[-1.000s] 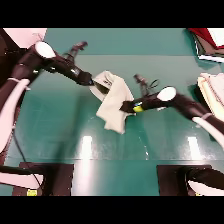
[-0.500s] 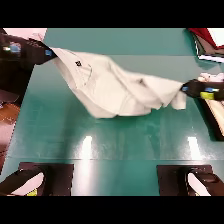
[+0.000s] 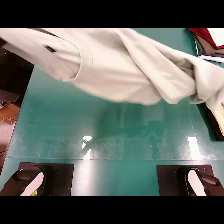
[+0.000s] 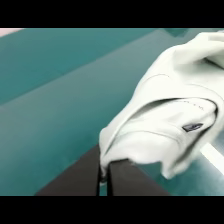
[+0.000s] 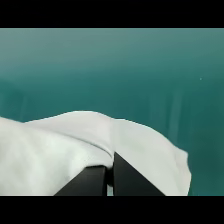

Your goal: Fold the shirts.

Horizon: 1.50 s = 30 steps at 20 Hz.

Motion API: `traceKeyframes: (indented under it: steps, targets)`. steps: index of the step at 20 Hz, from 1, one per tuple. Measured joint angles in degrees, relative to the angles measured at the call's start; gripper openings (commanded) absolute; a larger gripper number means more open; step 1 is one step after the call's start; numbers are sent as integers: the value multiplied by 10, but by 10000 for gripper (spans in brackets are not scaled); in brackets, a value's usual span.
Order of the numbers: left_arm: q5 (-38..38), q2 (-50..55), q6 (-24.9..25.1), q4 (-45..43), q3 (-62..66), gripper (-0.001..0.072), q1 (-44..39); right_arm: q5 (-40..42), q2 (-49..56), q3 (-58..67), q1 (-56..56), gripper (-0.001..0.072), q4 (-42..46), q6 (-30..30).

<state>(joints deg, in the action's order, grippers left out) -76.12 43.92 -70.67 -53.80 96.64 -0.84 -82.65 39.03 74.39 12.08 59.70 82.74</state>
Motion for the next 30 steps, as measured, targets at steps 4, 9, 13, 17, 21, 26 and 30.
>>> traceKeyframes:
  steps: [4, 9, 13, 17, 21, 26, 30]
  targets:
    - [-18, 9, -17, -3, -9, 27, 0, -83, 57, 18, -33, 14, -23, 2]
    - [-33, 108, -23, -7, -125, 27, 0, -53, 151, -65, -160, 15, -40, 7]
    - [-5, 233, -14, -6, -207, 28, -1, 61, 240, -127, -235, 15, -44, 7]
    - [82, 333, -3, -5, -234, 243, -1, 169, 308, -146, -255, 15, -47, 7]
    - [158, 366, -9, -4, -226, 641, -1, 233, 327, -152, -225, 325, -47, 6]
    - [118, 370, -30, -1, -178, 535, -1, 252, 288, -154, -139, 509, -47, 5]
    - [67, 358, -47, 1, -180, 492, -17, 238, 237, -154, -65, 502, -47, 2]
